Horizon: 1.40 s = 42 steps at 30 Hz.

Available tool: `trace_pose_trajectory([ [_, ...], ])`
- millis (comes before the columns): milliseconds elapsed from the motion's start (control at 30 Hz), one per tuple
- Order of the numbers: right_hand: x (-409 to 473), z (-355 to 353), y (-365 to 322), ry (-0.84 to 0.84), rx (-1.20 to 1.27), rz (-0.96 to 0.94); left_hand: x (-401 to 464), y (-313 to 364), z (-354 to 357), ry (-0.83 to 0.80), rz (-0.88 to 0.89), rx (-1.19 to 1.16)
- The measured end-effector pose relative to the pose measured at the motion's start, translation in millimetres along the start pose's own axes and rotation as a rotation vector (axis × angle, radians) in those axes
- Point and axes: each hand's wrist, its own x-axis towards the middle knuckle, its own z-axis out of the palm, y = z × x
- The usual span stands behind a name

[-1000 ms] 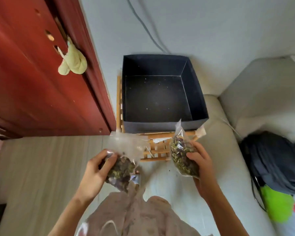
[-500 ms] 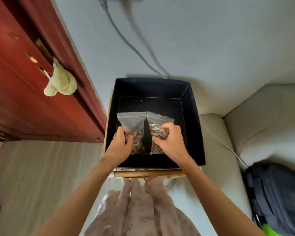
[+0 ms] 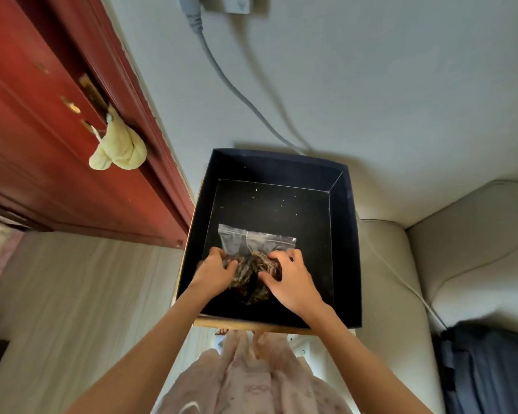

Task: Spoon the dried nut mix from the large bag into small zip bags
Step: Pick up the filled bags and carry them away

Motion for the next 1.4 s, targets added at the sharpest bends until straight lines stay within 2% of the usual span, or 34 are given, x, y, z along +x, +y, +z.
trace_pose_trajectory([
  [100, -2, -13, 4, -0.024, 0.103, 0.030, -3, 5, -3, 0.032, 0.014, -0.002],
  [267, -5, -36, 8, -0.015, 0.237, 0.052, -26, 11, -18, 0.201, 0.176, -0.112],
  [400, -13, -45, 2, 0.065, 0.295, -0.004, -58, 7, -37, 0.306, 0.328, -0.378],
  [500, -16, -48, -12, 0.019, 0.422, -0.064, -87, -8, -41, 0.428, 0.370, -0.554],
  [600, -14, -45, -26, -0.073, 0.495, -0.102, -110, -36, -33, 0.572, 0.334, -0.679],
  [733, -13, -37, -48, -0.191, 0.573, -0.146, -140, -79, -4, 0.836, 0.148, -0.796],
  [900, -30, -22, -78, -0.350, 0.546, -0.330, -205, -122, 62, 1.119, -0.133, -0.984],
  [1133, -83, 35, -100, -0.686, 0.274, -0.594, -294, -149, 163, 1.377, -0.472, -1.177],
  [1400, -141, 132, -86, -1.041, -0.105, -0.595, -360, -159, 265, 1.596, -0.849, -1.376],
])
